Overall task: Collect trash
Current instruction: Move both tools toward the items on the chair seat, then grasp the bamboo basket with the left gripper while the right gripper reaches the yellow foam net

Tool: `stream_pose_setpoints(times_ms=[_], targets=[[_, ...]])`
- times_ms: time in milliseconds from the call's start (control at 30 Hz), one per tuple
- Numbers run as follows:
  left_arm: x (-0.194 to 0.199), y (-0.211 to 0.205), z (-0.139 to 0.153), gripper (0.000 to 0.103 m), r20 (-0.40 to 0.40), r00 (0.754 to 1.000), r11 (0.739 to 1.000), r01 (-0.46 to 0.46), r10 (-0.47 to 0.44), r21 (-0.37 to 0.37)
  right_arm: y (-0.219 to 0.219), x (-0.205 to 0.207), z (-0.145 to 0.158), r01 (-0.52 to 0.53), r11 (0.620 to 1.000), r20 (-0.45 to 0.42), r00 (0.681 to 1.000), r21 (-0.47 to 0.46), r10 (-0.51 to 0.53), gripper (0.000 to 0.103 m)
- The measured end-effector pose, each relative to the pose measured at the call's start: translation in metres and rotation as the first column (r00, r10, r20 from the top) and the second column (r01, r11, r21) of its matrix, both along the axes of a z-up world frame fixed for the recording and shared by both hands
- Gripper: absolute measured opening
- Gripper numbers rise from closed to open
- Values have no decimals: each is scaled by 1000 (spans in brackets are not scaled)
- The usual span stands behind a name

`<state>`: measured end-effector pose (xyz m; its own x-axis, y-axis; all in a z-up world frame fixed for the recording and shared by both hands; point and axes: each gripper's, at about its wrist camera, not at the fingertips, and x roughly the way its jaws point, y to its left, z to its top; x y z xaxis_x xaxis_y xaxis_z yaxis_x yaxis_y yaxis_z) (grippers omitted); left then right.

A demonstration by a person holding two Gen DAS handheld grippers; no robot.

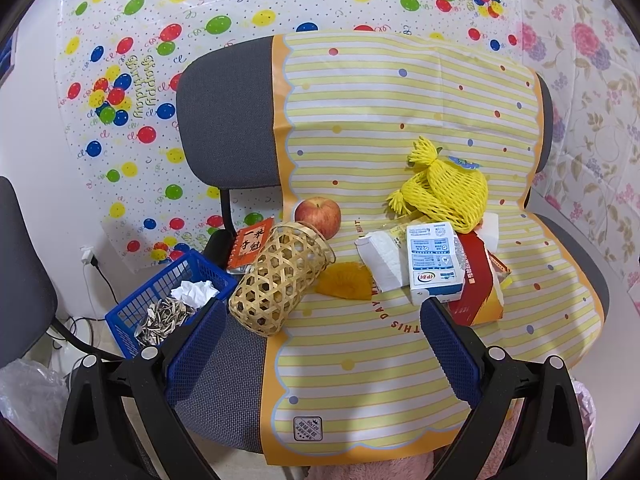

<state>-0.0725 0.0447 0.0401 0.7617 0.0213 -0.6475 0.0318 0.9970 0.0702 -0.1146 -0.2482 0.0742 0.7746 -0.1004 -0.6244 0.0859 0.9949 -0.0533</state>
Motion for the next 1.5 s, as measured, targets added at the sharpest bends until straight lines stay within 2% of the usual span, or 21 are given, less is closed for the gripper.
stream_pose_setpoints(times_ms=[233, 733, 867, 1100, 1167, 1233, 1400, 1500], targets=[[-1, 0, 0, 96, 2, 1000, 1000, 0, 0, 0, -3, 0, -3, -8, 1000, 2, 1000, -15, 8, 97], [0, 1, -1, 96, 0, 1000, 1000, -1, 1, 1, -5, 1, -4, -7, 1000, -1, 1000, 14, 7, 97], [4, 8, -13, 96, -24, 999, 1000, -25, 25, 3, 0, 7, -14, -14, 1000, 0, 1000, -4, 14, 97], [14, 34, -39, 96, -65, 995, 997, -76, 76, -9, 18, 33, -35, -96, 995, 14, 995, 25, 96, 97], [16, 44, -47, 96, -74, 993, 996, -93, 92, -8, 27, 44, -36, -132, 990, 42, 991, 46, 130, 97], [20, 54, -53, 96, -84, 991, 994, -105, 103, -21, 37, 53, -36, -152, 988, 59, 987, 26, 150, 97], [31, 75, -67, 95, -97, 986, 989, -140, 136, -42, 48, 77, -48, -157, 988, -22, 987, -1, 157, 97], [39, 81, -75, 94, -102, 986, 989, -137, 131, -57, 49, 92, -56, -158, 987, -59, 985, 31, 160, 97]])
